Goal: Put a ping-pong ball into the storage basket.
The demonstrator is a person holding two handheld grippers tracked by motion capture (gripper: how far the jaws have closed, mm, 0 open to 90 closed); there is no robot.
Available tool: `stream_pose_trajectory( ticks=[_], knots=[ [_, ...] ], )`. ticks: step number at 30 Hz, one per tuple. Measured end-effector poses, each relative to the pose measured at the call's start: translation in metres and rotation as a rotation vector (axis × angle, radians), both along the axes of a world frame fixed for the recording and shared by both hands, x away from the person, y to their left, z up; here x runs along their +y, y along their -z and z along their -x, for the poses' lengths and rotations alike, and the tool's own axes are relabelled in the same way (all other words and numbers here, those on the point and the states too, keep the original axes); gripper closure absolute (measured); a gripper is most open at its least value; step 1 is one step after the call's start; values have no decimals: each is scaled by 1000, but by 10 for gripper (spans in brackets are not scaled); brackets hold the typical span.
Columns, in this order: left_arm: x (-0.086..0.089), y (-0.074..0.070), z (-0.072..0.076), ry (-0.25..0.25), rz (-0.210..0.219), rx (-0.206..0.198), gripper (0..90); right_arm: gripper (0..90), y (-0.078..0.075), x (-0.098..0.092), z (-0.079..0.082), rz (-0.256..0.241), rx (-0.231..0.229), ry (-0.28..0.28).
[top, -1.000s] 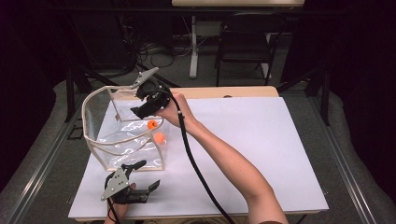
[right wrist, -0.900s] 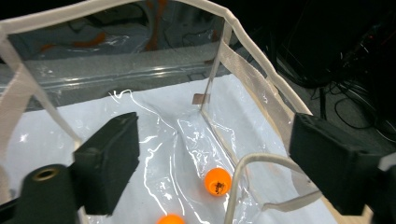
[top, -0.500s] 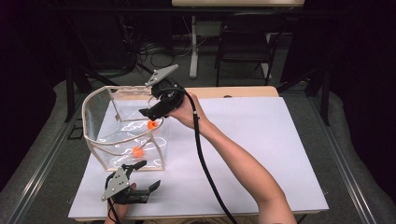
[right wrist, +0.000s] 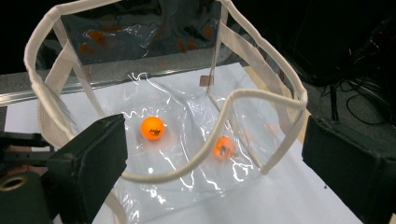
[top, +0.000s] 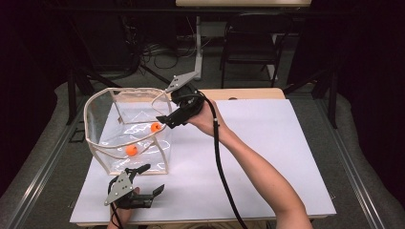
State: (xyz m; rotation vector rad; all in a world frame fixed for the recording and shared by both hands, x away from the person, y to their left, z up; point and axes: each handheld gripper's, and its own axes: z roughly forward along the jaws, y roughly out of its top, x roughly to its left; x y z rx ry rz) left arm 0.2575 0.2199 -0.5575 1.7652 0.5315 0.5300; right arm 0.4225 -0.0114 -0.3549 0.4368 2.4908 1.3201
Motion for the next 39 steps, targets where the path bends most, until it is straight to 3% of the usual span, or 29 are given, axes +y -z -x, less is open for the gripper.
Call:
stream_pose_trajectory(
  ticks=[17, 39],
  knots=[
    [1, 0, 3, -2, 6, -1, 157, 26, 12, -33, 8, 1, 20, 26],
    [0, -1, 1, 0, 11, -4, 157, 0, 45, -74, 20, 40, 55, 81]
  ],
)
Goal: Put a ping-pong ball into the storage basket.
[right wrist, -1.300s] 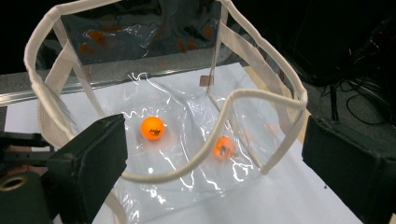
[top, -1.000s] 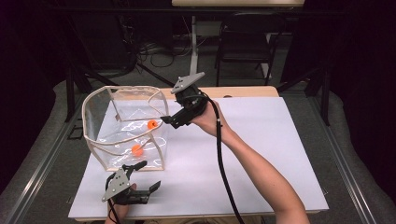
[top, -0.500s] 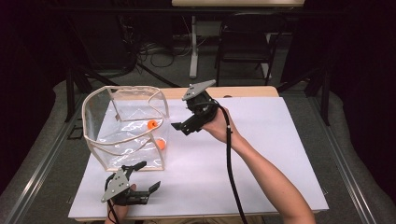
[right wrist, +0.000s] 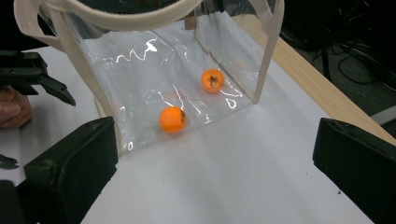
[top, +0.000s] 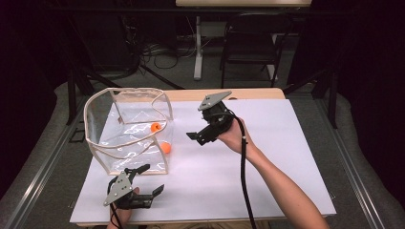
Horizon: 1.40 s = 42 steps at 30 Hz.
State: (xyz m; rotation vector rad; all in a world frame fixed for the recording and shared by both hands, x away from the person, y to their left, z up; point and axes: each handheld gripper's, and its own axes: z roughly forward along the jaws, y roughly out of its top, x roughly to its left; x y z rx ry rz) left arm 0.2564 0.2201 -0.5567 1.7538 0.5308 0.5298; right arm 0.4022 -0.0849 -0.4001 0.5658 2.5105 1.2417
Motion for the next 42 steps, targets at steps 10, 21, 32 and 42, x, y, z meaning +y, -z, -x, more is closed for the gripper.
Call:
stream_pose_trajectory(
  ticks=[10, 21, 32, 42],
  knots=[
    [0, 0, -1, 1, 2, 2, 157, 0, 10, -20, 10, 7, -2, 23],
    [0, 0, -1, -1, -1, 2, 157, 0, 24, -32, 19, 21, 2, 34],
    [0, 0, -1, -1, 1, 2, 157, 0, 32, -44, 30, 19, -5, 46],
    [0, 0, -1, 1, -6, 2, 157, 0, 41, -58, 38, 17, -3, 69]
  ],
)
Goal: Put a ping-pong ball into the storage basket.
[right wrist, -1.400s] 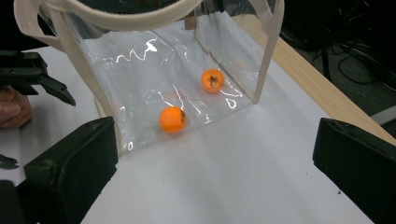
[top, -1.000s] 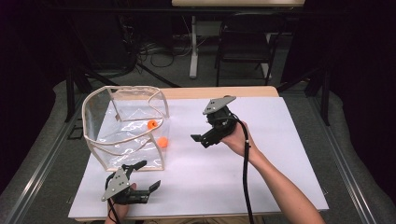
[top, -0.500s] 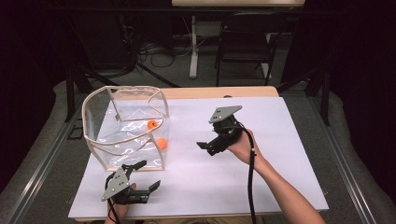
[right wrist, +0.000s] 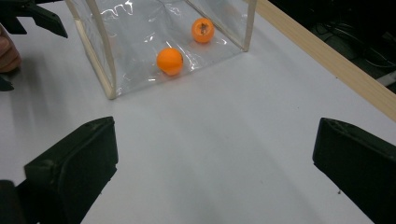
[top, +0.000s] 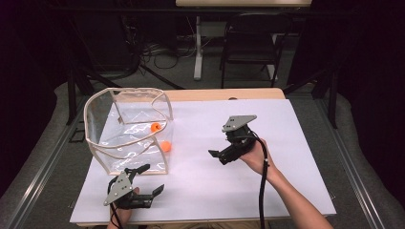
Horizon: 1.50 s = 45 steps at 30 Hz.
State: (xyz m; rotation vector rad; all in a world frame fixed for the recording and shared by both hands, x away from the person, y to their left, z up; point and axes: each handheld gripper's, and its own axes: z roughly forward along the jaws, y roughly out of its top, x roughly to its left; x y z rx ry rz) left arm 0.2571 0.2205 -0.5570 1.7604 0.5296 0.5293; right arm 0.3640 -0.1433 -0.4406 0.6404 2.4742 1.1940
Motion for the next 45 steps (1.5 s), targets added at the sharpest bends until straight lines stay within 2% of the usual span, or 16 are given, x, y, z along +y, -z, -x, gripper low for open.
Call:
stream_pose_trajectory(
  ticks=[12, 45],
  knots=[
    [0, 0, 0, -1, 3, 0, 157, 0, 14, -18, 10, 6, 4, 35],
    [-1, 0, 0, -6, 2, 2, 157, 0, 55, -61, 45, -16, 18, 121]
  ],
)
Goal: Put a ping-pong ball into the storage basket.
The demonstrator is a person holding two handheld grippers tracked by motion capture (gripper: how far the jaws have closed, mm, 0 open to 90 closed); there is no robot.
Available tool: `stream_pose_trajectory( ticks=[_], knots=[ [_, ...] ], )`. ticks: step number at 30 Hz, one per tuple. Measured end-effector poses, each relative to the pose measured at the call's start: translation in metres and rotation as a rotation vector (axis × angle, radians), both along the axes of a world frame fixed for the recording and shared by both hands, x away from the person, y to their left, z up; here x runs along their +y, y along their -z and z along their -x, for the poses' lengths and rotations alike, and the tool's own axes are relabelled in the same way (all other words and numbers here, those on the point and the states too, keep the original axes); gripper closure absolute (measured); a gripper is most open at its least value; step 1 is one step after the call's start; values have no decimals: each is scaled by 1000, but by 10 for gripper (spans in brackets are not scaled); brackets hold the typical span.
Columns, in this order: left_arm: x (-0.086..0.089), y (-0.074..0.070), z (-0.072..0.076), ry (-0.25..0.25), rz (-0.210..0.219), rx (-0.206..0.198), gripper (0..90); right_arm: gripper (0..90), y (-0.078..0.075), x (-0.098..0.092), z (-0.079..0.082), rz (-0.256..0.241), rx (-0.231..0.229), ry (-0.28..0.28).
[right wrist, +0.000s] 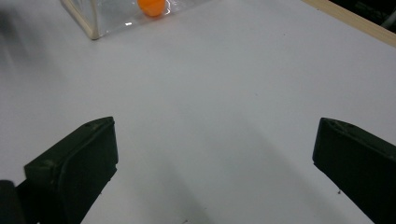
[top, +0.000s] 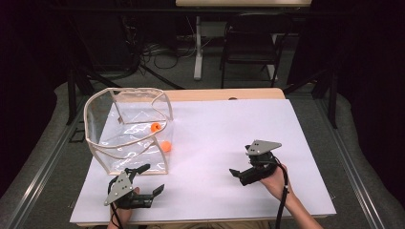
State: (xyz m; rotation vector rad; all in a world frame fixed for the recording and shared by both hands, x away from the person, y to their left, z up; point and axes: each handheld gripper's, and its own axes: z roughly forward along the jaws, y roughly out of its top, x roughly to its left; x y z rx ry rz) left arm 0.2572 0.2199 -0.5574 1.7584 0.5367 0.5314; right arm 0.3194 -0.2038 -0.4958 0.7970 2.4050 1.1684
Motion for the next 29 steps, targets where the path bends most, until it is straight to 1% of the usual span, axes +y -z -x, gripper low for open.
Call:
stream_pose_trajectory(
  ticks=[17, 25, 29],
  knots=[
    [0, 0, 0, -3, 1, 1, 157, 0, 20, -14, 16, -6, 9, 39],
    [0, 0, 0, -4, -4, 1, 157, 0, 24, -17, 23, -22, -11, 43],
    [-1, 0, -1, -2, -14, 2, 157, 0, 26, -21, 25, -35, -14, 51]
  ],
)
